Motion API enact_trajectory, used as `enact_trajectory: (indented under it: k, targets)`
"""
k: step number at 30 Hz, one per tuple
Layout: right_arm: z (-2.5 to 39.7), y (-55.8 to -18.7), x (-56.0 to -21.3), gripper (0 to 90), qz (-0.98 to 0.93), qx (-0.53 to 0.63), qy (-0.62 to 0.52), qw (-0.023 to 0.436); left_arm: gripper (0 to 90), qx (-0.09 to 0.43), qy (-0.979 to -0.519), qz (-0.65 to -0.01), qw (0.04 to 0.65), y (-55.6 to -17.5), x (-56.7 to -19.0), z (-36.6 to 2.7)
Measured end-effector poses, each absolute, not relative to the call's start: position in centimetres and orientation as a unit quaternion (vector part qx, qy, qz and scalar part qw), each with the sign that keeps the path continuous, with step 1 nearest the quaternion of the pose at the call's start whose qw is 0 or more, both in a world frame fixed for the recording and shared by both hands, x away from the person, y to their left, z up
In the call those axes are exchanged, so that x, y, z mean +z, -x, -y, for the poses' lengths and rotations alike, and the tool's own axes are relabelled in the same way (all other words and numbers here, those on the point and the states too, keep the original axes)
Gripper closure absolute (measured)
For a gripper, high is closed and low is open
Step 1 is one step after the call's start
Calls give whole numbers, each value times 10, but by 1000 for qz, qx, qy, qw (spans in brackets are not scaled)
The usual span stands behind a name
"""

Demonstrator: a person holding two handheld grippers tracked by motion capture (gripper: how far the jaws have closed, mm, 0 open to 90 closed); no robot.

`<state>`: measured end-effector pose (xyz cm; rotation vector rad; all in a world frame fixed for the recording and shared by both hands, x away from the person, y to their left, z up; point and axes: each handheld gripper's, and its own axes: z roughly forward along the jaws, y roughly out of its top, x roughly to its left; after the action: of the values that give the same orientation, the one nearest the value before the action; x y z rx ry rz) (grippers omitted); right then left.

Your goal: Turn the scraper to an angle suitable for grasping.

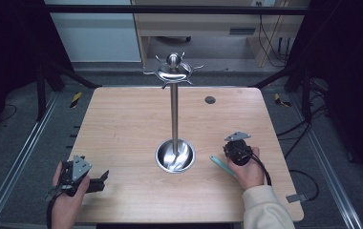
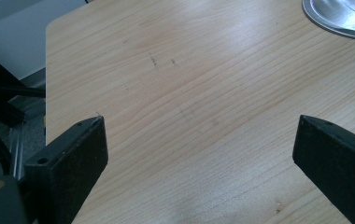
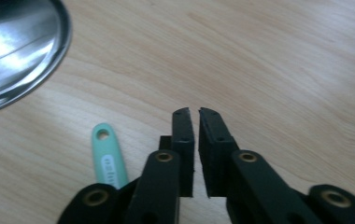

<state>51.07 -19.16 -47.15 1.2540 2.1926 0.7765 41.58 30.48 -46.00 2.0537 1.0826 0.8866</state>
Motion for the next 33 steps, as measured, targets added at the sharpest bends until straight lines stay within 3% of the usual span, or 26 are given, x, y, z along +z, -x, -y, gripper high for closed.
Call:
enact_trajectory:
  k: [22, 33]
  targets:
    - [173, -506, -484, 900, -859, 255, -402, 191, 31, 334, -788, -410, 317, -416, -461, -304]
    - [150, -480, -476, 900, -896, 258, -324, 160, 32, 335, -787, -411, 315, -416, -461, -304]
